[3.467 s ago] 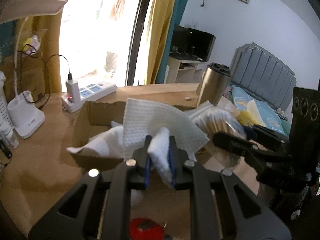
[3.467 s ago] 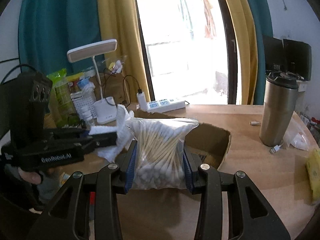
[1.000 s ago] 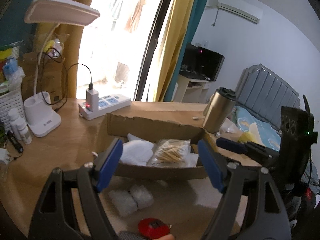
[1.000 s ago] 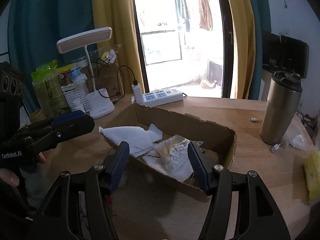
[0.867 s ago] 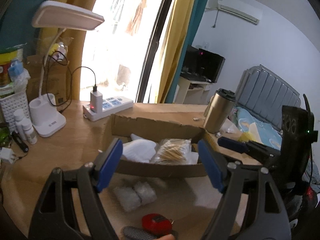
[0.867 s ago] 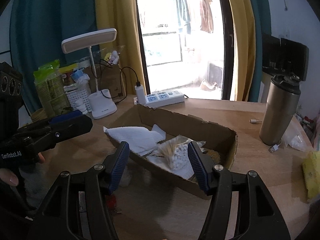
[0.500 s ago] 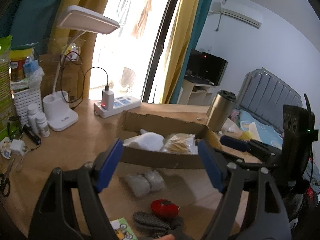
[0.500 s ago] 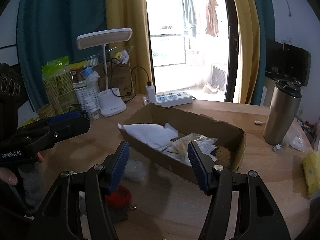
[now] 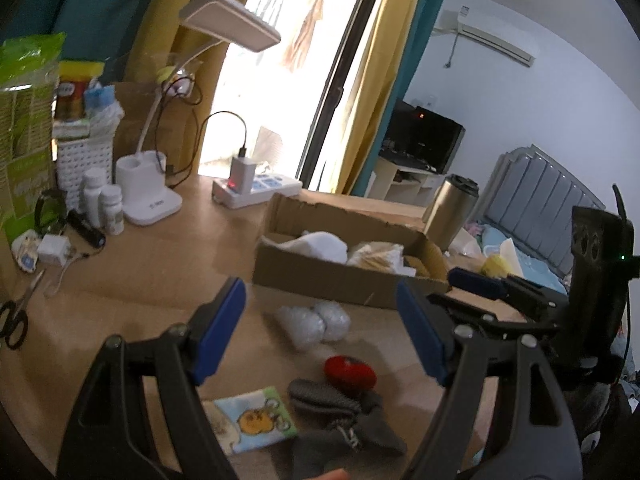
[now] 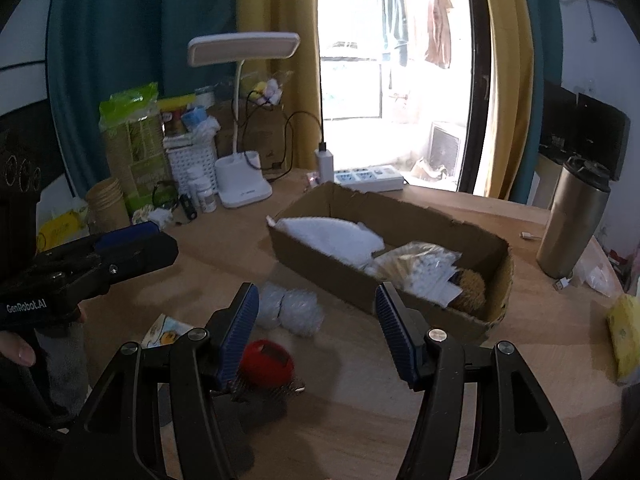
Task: Organize soft objects
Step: 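Grasp the red ball keychain with the right tool while the left tool grasps the cartoon tissue pack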
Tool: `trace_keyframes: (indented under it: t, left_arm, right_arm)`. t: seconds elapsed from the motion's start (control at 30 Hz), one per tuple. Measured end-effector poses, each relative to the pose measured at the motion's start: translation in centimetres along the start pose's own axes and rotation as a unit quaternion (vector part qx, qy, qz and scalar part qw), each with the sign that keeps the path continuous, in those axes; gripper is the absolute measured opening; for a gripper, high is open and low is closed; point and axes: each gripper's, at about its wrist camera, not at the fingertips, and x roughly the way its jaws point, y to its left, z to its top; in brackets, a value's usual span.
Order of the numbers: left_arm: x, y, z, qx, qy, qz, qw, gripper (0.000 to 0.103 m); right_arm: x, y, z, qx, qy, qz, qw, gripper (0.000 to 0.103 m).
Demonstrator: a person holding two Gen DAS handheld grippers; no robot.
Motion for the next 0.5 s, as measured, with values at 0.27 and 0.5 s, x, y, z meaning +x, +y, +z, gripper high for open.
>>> trace_keyframes:
  t: [0.27, 0.5]
  left_arm:
    - [-1.5, 1.6, -2.0, -0.004, 0.006, 0.006, 1.0000, 0.079]
    - [-2.0, 2.7, -3.8, -0.006, 0.017, 0.013, 0.9998, 0.079]
  right_arm:
    - [0.7, 2.2, -1.3, -0.002, 0.012, 0.009, 1.000, 0.064]
    - [1.6, 3.6, -2.5, -0.008, 0.027, 0.014, 1.000, 0.064]
